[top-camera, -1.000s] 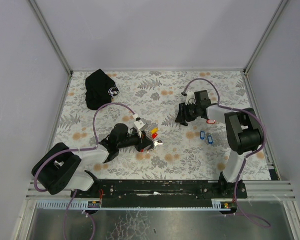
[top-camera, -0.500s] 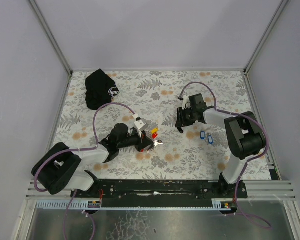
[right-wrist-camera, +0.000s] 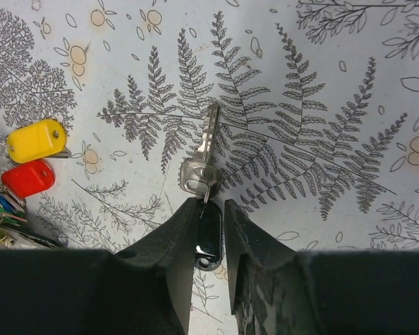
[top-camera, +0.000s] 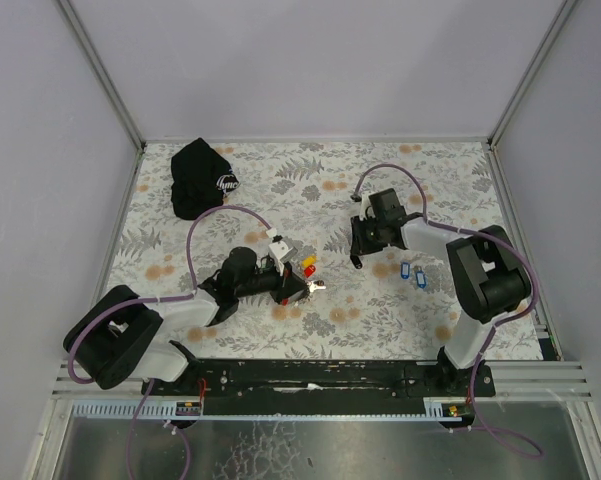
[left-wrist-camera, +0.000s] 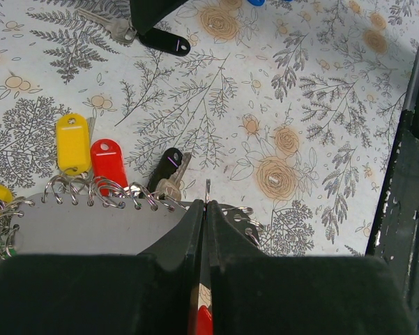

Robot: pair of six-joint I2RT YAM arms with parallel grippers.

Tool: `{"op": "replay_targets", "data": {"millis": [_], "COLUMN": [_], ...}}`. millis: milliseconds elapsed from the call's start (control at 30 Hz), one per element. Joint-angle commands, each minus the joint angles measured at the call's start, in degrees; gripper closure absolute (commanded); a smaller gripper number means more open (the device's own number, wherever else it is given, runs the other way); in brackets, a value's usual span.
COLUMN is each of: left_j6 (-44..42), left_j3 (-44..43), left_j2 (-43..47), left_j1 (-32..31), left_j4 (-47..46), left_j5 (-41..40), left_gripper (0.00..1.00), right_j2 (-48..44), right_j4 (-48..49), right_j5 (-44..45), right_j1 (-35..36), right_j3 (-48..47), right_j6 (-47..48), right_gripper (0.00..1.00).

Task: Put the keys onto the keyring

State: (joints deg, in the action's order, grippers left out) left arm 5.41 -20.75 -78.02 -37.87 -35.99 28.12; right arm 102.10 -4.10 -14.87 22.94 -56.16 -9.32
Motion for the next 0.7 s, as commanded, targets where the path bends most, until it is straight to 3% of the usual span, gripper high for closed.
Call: {"op": "replay_targets", "data": {"millis": [0, 467, 667], "left_j6": [-1.1, -1.1, -1.2], "left_j3": [-1.0, -1.3, -1.4], "left_j2": [0.8, 0.3, 0.4], "left_j1": [-0.3, -0.5, -0.5], "left_j4": [-0.9, -0.8, -0.8], "left_j5": [1.0, 1.3, 1.3], "left_gripper": [0.99, 0.99, 0.99], "right_j2": [-3.2, -1.8, 0.4], "right_j4": [-2.7, -5.1, -7.7], "right_j5": [3.1, 2.8, 2.6], "right_j1": [0.7, 1.4, 3.0], "right_j3": [-3.7, -6.2, -10.4], "right_j6": [-1.2, -0.3, 5.1], "right_gripper": [0.71, 0.67, 0.62]}}
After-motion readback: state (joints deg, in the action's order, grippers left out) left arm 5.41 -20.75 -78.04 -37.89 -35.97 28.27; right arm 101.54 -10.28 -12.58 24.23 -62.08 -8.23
